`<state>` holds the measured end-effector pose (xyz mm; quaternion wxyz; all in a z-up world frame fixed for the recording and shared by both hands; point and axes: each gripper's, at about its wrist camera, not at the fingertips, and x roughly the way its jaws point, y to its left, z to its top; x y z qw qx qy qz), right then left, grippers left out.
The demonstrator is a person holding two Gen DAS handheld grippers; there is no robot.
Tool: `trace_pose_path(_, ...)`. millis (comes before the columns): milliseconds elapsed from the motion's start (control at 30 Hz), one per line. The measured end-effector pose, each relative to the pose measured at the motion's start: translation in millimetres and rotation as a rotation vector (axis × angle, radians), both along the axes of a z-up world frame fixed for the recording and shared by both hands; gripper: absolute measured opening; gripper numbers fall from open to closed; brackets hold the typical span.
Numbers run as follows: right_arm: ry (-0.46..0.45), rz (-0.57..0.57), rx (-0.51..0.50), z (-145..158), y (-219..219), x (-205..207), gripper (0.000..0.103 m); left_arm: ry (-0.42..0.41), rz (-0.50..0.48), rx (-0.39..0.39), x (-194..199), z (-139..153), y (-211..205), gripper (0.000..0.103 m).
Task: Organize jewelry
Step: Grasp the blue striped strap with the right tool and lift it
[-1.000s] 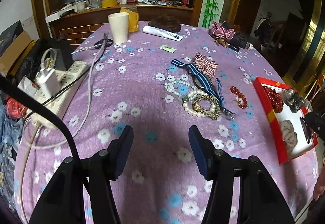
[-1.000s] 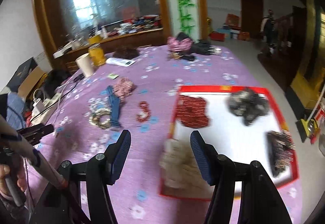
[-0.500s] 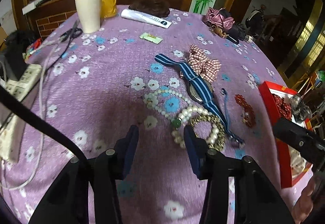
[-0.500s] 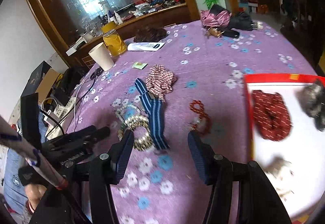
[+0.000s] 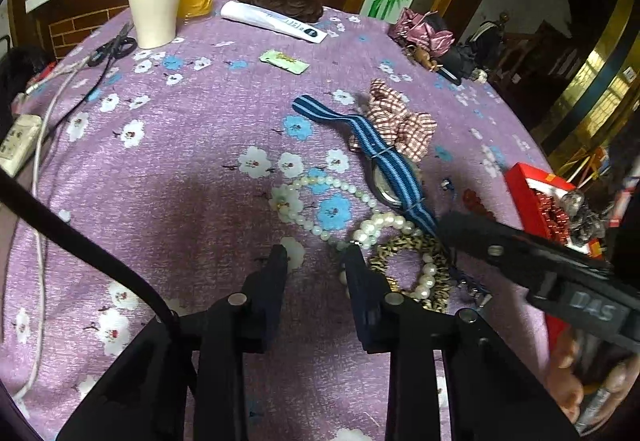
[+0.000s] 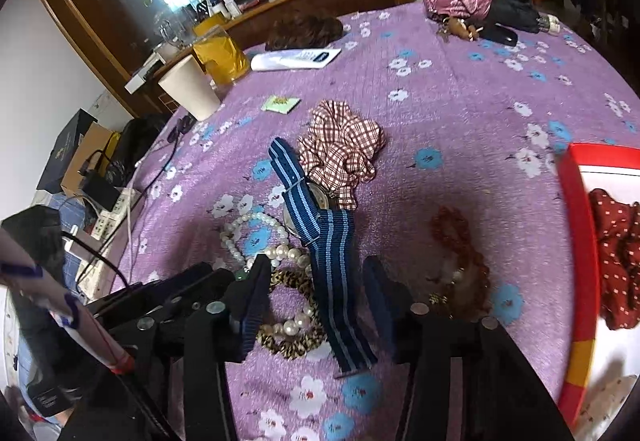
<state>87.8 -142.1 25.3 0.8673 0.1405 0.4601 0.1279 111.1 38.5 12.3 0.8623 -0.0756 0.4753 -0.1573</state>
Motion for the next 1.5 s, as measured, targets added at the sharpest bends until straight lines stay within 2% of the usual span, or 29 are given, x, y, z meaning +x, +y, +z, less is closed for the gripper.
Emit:
trace_pose_path(100,0.013,-0.005,-0.005,-5.9,-0.3,3.9,0.044,0.001,-0.019,-0.025,-3.2,0.1,-0.3,0.027)
trace_pose_path(200,0.024,-0.006,-0.012,-10.6,-0.4,6.9,0.034,-0.013,-0.034,0.009,-6.8,-0.3,-7.7,0.027)
trace_pose_path(233,0.026,-0.006,-0.014,-11.7,-0.6,7.3,0.032,-0.019,-0.036,0.025,-7.8,-0.2,-9.8,0.025)
trace_pose_path(267,0.026,-0.005,-0.015,-12.5,-0.5,7.5,0.031,-0.022,-0.043,0.035,-8.8,-0.4,-12.5,0.017)
trace_pose_path(333,0.023,-0.004,-0.021,-12.6,0.0,7.7,0.026,-0.014,-0.056,0.015,-9.0,-1.5,-14.7,0.009)
trace_pose_path(433,0.006,0.002,-0.041,-9.7,2.3,5.2,0.022,-0.017,-0.042,0.004,-9.8,0.3,-12.7,0.007)
trace_pose_path(567,-0.038,0.012,-0.083,-1.1,5.1,-3.3,0.020,-0.029,-0.005,-0.068,-12.2,8.8,2.9,0.007)
trace_pose_path(833,-0.108,0.020,-0.095,22.9,1.6,-25.3,0.020,-0.086,0.027,-0.153,-22.0,31.0,23.6,0.007)
trace_pose_path(1067,-0.156,0.027,-0.101,46.8,-7.2,-55.2,0.020,-0.162,0.020,-0.139,-39.0,56.3,22.9,0.007)
trace_pose_path(1167,-0.157,0.045,-0.049,54.9,-12.9,-66.6,0.020,-0.196,0.015,-0.117,-54.8,69.4,18.8,0.007)
trace_pose_path(1233,-0.164,0.052,-0.008,61.5,-18.8,-75.6,0.020,-0.213,0.001,-0.127,-67.4,78.5,18.6,0.000)
trace_pose_path(1267,-0.169,0.054,0.002,64.5,-20.8,-79.9,0.020,-0.222,-0.004,-0.135,-74.2,84.2,19.1,0.000)
trace_pose_path(1500,-0.208,0.062,-0.004,78.2,-25.0,-113.3,0.020,-0.279,-0.016,-0.135,-112.0,118.9,20.6,0.000)
